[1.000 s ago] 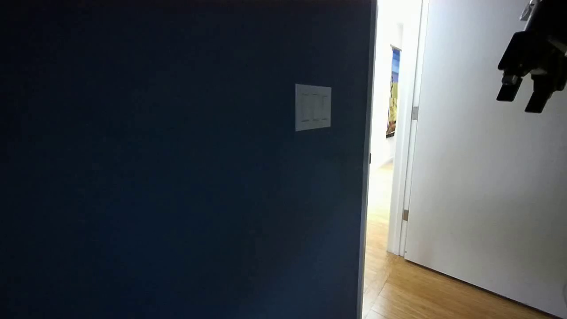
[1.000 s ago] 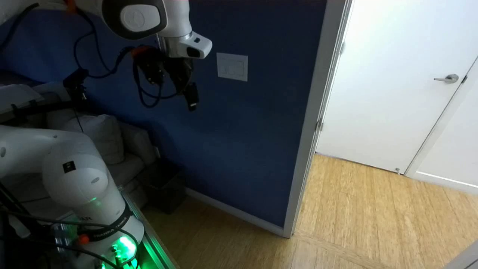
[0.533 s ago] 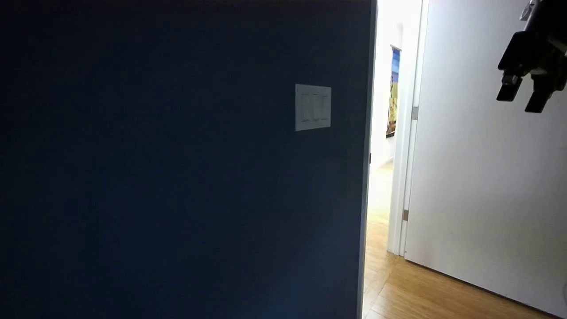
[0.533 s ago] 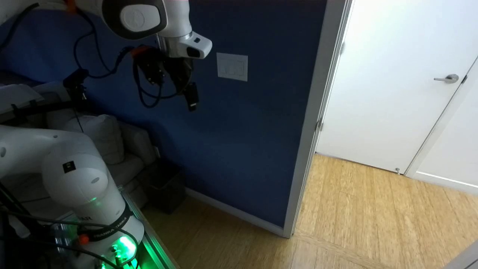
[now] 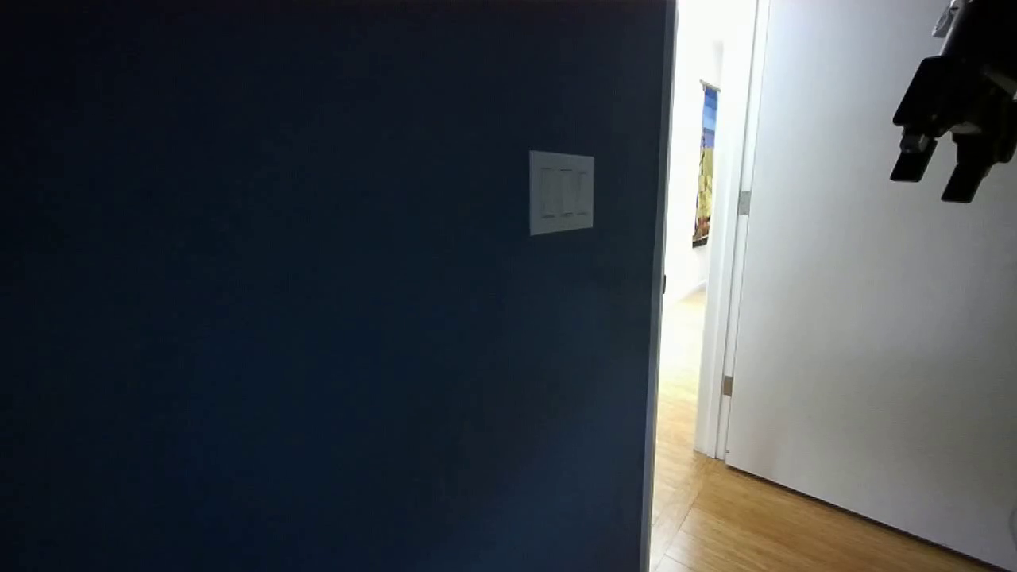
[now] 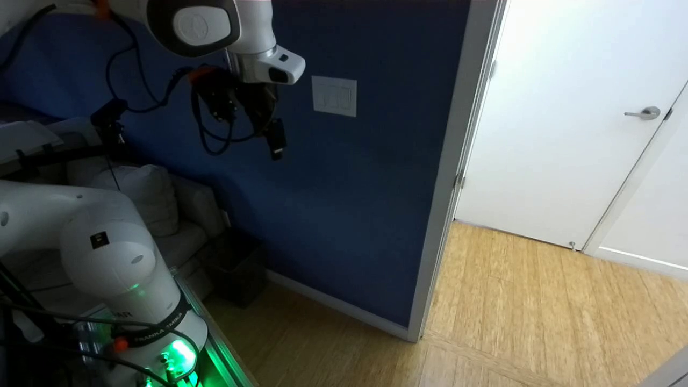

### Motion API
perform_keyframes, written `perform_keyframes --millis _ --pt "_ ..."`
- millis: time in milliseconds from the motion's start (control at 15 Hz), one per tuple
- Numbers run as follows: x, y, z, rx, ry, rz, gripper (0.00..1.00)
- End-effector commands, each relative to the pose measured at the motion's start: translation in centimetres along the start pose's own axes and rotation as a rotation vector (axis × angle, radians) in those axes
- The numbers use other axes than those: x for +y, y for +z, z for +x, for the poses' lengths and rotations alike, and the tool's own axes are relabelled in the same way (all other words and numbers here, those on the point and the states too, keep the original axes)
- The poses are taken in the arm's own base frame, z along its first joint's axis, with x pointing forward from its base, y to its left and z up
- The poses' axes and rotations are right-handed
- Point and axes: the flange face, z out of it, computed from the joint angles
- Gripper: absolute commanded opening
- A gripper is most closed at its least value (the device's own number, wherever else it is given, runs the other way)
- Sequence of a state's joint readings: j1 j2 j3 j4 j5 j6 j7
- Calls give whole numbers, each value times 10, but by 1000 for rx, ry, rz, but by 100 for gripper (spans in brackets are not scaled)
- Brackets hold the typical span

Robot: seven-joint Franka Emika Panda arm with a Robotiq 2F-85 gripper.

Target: Turn on the right wall light switch

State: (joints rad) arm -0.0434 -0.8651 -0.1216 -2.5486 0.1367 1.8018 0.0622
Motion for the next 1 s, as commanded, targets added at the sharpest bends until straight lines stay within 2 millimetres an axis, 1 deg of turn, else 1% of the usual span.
perform_keyframes --millis 0,267,400,533,600,667,800,933 --pt "-18 0 12 15 -24 4 100" --pt "-61 3 34 54 -89 52 100" --pt "-82 4 53 101 -111 74 100" --pt "-93 5 75 174 -127 80 100" --pt "-96 5 87 215 -124 84 96" --pt "-99 5 98 254 -115 87 74" --pt "-103 9 122 318 -104 85 69" --pt "-109 14 143 350 -103 102 54"
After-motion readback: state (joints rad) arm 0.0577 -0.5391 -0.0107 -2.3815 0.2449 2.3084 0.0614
